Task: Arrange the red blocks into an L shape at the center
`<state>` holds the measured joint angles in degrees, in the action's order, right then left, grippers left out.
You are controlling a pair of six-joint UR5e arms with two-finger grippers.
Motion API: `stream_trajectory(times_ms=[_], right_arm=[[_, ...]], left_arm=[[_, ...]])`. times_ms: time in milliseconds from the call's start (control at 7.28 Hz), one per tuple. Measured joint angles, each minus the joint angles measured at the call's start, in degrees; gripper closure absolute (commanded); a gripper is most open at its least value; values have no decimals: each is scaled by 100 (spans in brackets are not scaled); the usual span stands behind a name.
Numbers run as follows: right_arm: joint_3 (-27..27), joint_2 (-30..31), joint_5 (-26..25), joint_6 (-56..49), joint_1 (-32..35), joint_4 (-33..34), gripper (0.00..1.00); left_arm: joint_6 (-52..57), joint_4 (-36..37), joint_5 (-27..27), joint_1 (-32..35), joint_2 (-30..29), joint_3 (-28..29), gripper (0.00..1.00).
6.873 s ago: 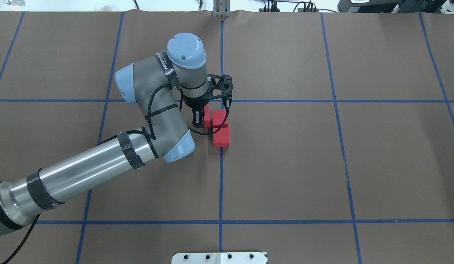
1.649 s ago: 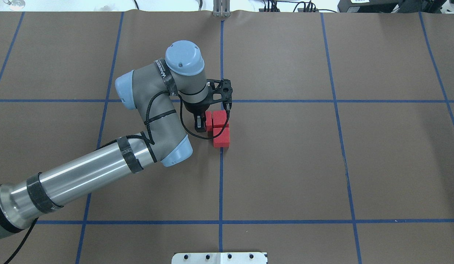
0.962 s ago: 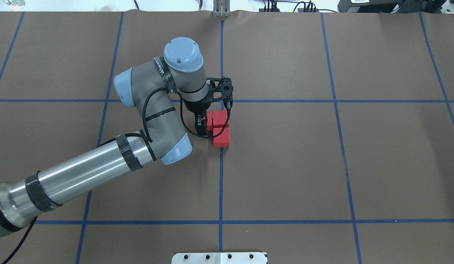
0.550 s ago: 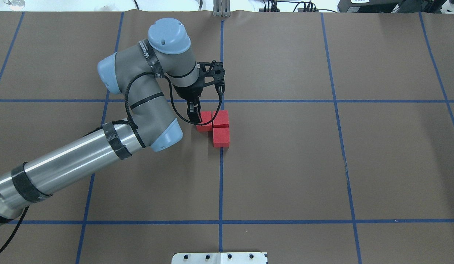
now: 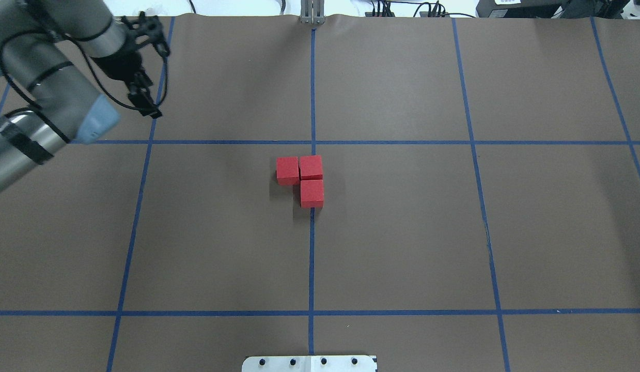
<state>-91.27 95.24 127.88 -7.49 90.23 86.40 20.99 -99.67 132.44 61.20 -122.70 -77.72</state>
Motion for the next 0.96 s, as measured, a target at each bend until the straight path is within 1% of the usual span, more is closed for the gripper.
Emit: stream_trajectory(times_ms=[275, 550, 687, 825, 962], right_arm=[[-2, 10, 0, -6, 3, -2, 0], [-5, 5, 0, -7, 3, -2, 0], [-5, 0, 0, -5, 3, -2, 0], [-5, -3, 0, -1, 3, -5, 0], [-5, -5, 0, 1, 3, -8, 0]], left_arm=[[-451, -76, 31, 1045, 980, 14, 0], [-558, -126, 28, 2210, 1875, 64, 0], [-586, -136, 29, 2731, 2225, 58, 0], [-672, -113, -22, 3044, 2458, 28, 0], [-867, -29, -76, 3199, 2559, -40, 0]])
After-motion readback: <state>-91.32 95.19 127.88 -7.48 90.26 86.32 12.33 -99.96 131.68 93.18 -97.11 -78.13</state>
